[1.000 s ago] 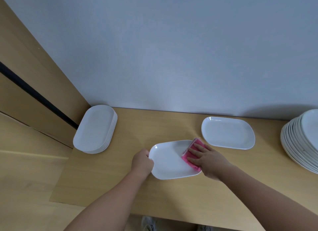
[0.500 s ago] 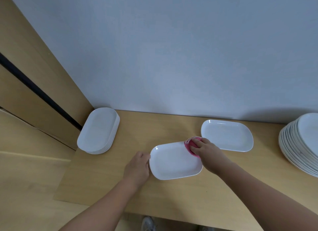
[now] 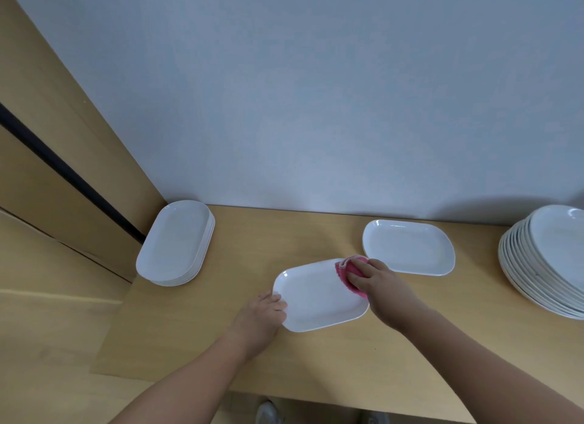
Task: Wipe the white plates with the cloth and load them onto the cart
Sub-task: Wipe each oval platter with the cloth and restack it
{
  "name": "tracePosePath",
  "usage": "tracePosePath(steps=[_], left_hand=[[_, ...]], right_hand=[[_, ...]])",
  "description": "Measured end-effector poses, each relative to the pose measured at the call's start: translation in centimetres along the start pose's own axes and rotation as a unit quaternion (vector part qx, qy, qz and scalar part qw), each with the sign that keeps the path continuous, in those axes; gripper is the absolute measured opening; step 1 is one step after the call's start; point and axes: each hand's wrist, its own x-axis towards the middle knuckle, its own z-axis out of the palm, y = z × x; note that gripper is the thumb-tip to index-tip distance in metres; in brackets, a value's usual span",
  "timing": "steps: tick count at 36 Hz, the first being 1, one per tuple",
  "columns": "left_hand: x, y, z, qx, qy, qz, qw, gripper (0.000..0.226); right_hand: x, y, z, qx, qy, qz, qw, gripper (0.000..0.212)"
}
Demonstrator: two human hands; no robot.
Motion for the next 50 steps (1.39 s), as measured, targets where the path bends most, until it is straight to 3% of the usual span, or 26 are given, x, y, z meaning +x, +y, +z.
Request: tracePosePath(steps=[5,8,10,12,15,19,21,25,27,33,37,40,43,46,50], left_hand=[[-0.1,0.5,-0.2,0.028,0.018,-0.008,0.999,0.038],[-0.2,0.7,-1.3,0.017,0.015,-0.045,0.999,0.028],[-0.3,0.8,-1.8,-0.042,-0.03,-0.082,0.995,0.005],[-0.7,1.1,-2.5,-0.14,-0.046,-0.136,0.98,0.017],[-1.4,1.3,-2.9,-0.251,0.029,-0.187,0.949,0.018],[-1.4,1.1,-3.2,-0.301,0.114,-0.217,0.922,0.03],[-1.2,1.1,-3.7,-0.35,0.173,-0.245,0.888,0.036],[-1.1,1.1,-4.7,-0.511,0.207,-0.296,0.78,0.045],[-1.1,1.2,-5.1,-0.55,0.2,-0.299,0.753,0.052],[-0.8,1.3,-5.0,-0.568,0.137,-0.322,0.745,0.044],[-0.5,1.4,-4.2,-0.611,0.134,-0.359,0.692,0.042],[-0.1,1.7,-4.0,-0.618,0.133,-0.384,0.673,0.033],[0.3,2.0,-4.0,-0.614,0.131,-0.386,0.676,0.034],[0.5,1.9,-4.0,-0.621,0.117,-0.382,0.675,0.034],[0.5,1.5,-3.9,-0.608,0.119,-0.405,0.673,0.035]], right_hand=[[-0.8,0.0,-1.3,0.023,0.046,-0.01,0.999,0.066],[-1.2,-0.4,-2.6,0.029,0.119,-0.022,0.992,0.065],[-1.6,-0.8,-3.4,0.035,0.165,-0.028,0.985,0.064],[-1.8,-1.1,-4.2,0.034,0.207,-0.036,0.977,0.063],[-1.9,-1.8,-5.4,0.031,0.256,-0.044,0.965,0.063],[-1.6,-2.6,-6.3,0.03,0.275,-0.053,0.959,0.064],[-1.5,-2.9,-6.4,0.027,0.276,-0.059,0.959,0.065],[-1.4,-3.7,-6.0,0.037,0.272,-0.063,0.96,0.065],[-1.1,-4.3,-5.5,0.042,0.261,-0.07,0.962,0.063],[0.3,-6.3,-3.5,0.044,0.194,-0.104,0.974,0.056],[1.6,-7.4,-2.5,0.054,0.161,-0.136,0.976,0.058],[3.0,-8.2,-2.1,0.043,0.168,-0.155,0.973,0.063],[4.7,-8.8,-1.0,0.027,0.098,-0.157,0.982,0.062],[5.8,-8.8,0.5,-0.02,0.008,-0.1,0.995,0.07],[6.2,-8.8,1.6,-0.041,-0.006,-0.106,0.994,0.076]])
